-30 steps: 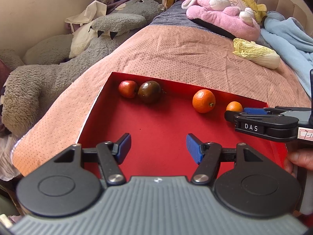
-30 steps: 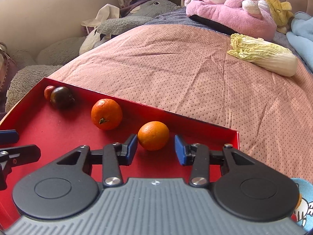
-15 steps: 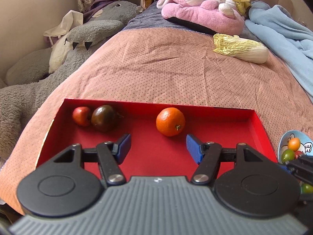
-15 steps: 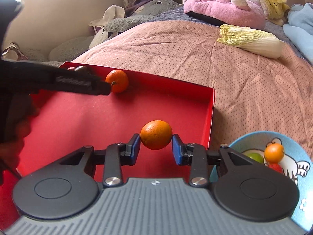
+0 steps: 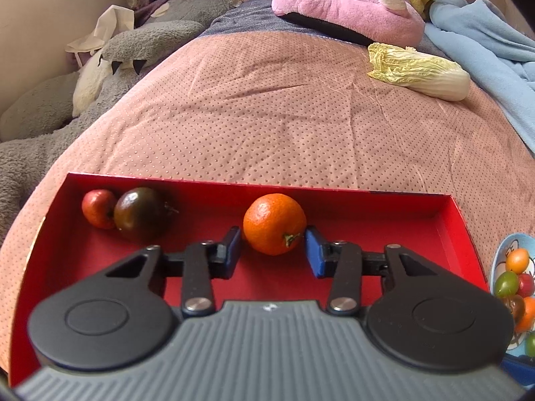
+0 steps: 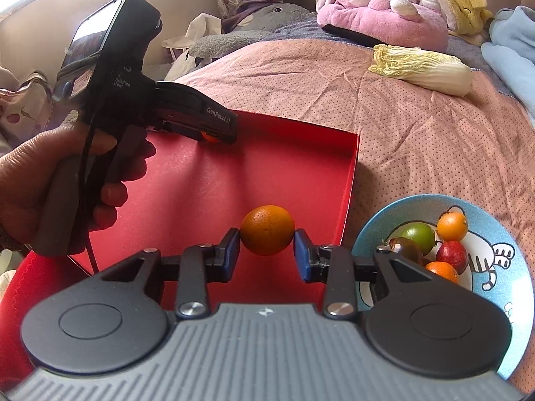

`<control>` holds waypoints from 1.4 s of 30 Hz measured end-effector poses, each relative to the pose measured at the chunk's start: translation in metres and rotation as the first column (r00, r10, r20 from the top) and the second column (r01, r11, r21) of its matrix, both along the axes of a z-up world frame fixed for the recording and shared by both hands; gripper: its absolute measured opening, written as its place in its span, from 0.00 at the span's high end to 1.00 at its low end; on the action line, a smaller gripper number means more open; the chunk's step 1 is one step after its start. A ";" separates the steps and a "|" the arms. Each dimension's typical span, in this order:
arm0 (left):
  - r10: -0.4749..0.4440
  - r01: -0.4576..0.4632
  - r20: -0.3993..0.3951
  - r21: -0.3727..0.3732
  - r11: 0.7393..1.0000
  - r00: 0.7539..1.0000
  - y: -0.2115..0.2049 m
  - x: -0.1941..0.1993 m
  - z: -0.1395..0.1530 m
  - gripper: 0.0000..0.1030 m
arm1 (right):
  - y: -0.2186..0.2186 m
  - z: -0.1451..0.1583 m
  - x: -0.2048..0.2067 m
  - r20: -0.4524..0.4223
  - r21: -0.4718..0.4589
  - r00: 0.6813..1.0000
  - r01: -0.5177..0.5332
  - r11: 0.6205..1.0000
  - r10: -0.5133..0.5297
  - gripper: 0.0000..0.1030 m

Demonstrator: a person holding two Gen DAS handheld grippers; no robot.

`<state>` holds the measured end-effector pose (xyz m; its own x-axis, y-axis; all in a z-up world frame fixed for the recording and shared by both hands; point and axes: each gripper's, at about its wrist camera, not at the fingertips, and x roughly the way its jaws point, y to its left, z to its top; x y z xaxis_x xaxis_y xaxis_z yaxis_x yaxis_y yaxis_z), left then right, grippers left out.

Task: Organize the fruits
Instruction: 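Grasp an orange with the right tool while the left tool grasps another orange, then carry both held oranges from the tray toward the tiger plate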

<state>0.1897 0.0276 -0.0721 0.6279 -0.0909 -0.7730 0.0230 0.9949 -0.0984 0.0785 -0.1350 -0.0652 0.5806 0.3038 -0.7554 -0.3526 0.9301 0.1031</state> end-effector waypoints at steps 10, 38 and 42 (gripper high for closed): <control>0.000 -0.001 0.015 0.056 0.998 1.000 -0.005 -0.016 0.005 0.61 | -0.001 0.011 -0.009 0.023 0.010 1.000 -0.001 1.000 0.001 0.61; 0.098 -0.099 0.021 0.060 0.993 0.995 0.032 -0.094 0.019 0.61 | 0.009 0.021 -0.032 0.068 0.024 0.997 -0.029 0.999 0.027 0.61; 0.097 -0.098 0.023 0.066 0.993 0.995 0.031 -0.097 0.021 0.61 | 0.007 0.024 -0.033 0.076 0.033 0.997 -0.024 0.999 0.021 0.61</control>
